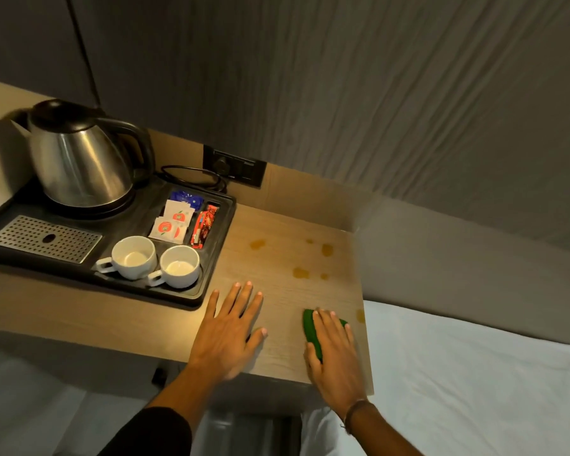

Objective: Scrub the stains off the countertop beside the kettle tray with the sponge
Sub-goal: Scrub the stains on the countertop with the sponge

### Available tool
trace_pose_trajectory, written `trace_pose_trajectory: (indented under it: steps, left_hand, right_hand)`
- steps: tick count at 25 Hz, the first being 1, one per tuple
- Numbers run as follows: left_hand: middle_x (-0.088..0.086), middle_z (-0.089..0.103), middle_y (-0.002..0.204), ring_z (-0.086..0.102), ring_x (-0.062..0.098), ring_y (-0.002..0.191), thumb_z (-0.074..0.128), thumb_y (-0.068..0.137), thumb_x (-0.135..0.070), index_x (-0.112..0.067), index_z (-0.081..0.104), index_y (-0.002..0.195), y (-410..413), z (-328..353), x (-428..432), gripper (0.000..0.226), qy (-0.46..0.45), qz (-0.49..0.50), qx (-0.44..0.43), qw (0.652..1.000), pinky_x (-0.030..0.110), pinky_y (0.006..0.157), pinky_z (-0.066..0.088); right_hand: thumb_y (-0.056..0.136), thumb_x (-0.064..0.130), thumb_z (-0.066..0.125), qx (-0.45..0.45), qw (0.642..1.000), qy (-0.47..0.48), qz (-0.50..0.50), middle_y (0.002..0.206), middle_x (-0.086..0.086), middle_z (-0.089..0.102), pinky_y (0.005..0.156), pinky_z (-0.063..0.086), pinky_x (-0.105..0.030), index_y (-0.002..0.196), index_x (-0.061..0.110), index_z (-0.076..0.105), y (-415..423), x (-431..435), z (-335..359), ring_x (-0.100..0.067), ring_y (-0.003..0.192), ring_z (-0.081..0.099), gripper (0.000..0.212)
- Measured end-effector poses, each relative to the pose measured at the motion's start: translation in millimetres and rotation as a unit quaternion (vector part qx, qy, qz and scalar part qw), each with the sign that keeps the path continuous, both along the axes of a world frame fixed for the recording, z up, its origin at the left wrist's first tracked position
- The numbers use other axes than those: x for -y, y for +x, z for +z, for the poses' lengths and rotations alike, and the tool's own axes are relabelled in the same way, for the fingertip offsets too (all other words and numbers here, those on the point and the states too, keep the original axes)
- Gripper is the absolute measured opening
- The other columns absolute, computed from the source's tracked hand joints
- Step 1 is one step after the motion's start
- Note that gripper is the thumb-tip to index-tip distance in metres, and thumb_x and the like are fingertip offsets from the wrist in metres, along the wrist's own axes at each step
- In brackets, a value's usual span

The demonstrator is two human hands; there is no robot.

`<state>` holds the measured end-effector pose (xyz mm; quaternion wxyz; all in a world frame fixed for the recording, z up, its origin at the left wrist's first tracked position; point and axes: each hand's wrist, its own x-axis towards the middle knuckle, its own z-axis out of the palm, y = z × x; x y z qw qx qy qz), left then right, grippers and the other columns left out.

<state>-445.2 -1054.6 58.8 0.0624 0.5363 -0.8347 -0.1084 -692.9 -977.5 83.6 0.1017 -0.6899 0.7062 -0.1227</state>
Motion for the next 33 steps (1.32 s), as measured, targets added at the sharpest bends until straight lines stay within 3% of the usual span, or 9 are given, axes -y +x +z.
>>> trace_pose_trajectory:
  steps: [4,7,11,14,16,20,25,30,33]
  left_hand:
    - [0.002,0.0,0.179,-0.007,0.025,0.163,0.019,0.104,-0.068,-0.03,0.003,0.167,1.9,-7.9,2.3,0.075,-0.011,0.0,-0.019,1.0,0.061,0.131,0.005]
    - [0.0,-0.002,0.178,-0.008,0.023,0.163,0.018,0.104,-0.07,-0.031,0.004,0.167,0.8,-10.2,1.1,0.076,-0.011,0.003,-0.028,1.0,0.06,0.131,0.002]
    - [-0.001,0.001,0.178,-0.007,0.022,0.163,0.019,0.103,-0.07,-0.033,0.005,0.167,2.2,-9.6,1.6,0.075,-0.008,0.011,-0.038,0.999,0.059,0.131,0.003]
    - [-0.001,0.004,0.179,-0.006,0.022,0.163,0.024,0.104,-0.068,-0.033,0.008,0.167,0.0,-7.6,0.1,0.074,-0.01,0.011,-0.042,0.999,0.058,0.131,0.001]
    - [0.0,0.006,0.179,-0.004,0.022,0.163,0.025,0.104,-0.067,-0.033,0.011,0.167,0.9,-5.9,0.4,0.073,-0.011,0.014,-0.051,0.999,0.057,0.131,0.0]
    - [-0.001,0.003,0.179,-0.006,0.021,0.163,0.024,0.105,-0.066,-0.032,0.009,0.167,-0.3,-4.7,-2.2,0.072,-0.013,0.015,-0.058,0.998,0.058,0.132,0.001]
    - [-0.001,-0.005,0.179,-0.01,0.022,0.163,0.022,0.106,-0.065,-0.032,0.004,0.167,-0.4,-5.2,-1.2,0.072,-0.009,0.011,-0.044,0.999,0.06,0.131,0.0]
    - [-0.002,-0.006,0.178,-0.012,0.021,0.163,0.019,0.105,-0.067,-0.033,0.002,0.167,-0.6,-6.3,0.1,0.073,-0.005,0.017,-0.046,0.999,0.061,0.131,0.001]
    - [-0.001,-0.008,0.178,-0.013,0.021,0.162,0.018,0.104,-0.068,-0.033,0.001,0.167,-1.2,-7.4,1.1,0.073,-0.008,0.016,-0.042,0.999,0.06,0.131,0.0]
  right_hand:
    - [0.104,0.027,0.05,0.037,0.997,-0.019,-0.068,0.164,-0.008,0.043,0.127,0.025,-0.054,0.159,0.017,0.037,-51.9,31.8,10.2,-0.027,0.153,0.034,0.057]
    - [0.106,0.021,0.052,0.056,0.996,-0.012,-0.062,0.166,-0.006,0.039,0.128,0.02,-0.053,0.161,0.016,0.035,-53.5,50.6,13.1,-0.026,0.154,0.031,0.058]
    - [0.106,0.041,0.043,0.063,0.997,-0.002,0.032,0.17,0.01,0.027,0.128,0.023,-0.05,0.163,0.036,0.024,-83.1,-5.7,-2.0,-0.016,0.157,0.024,0.06]
    - [0.106,0.02,0.054,0.091,0.995,-0.01,-0.037,0.165,-0.004,0.04,0.128,0.024,-0.053,0.16,0.023,0.036,-89.2,58.9,12.5,-0.028,0.154,0.033,0.057]
    - [0.104,0.014,0.055,0.074,0.997,-0.011,0.014,0.161,-0.008,0.045,0.126,0.025,-0.055,0.158,0.018,0.04,-57.7,94.1,20.4,-0.027,0.15,0.038,0.055]
    - [0.106,0.043,0.039,0.04,0.982,0.009,0.186,0.171,0.02,0.021,0.129,0.009,-0.04,0.164,0.039,0.019,-63.9,63.6,-0.5,-0.005,0.158,0.016,0.061]
    - [0.106,0.02,0.052,0.047,0.997,-0.008,0.064,0.168,-0.008,0.034,0.131,0.012,-0.047,0.161,0.016,0.033,-56.8,151.5,12.7,-0.027,0.158,0.025,0.058]
    - [0.104,0.037,0.043,0.037,0.984,-0.006,0.172,0.165,0.01,0.031,0.129,0.012,-0.044,0.163,0.029,0.028,-83.5,134.6,-0.5,-0.01,0.156,0.017,0.061]
    - [0.107,0.022,0.051,0.058,0.997,-0.01,0.057,0.165,-0.008,0.039,0.126,0.027,-0.056,0.161,0.02,0.036,-85.8,186.4,13.3,-0.03,0.154,0.031,0.056]
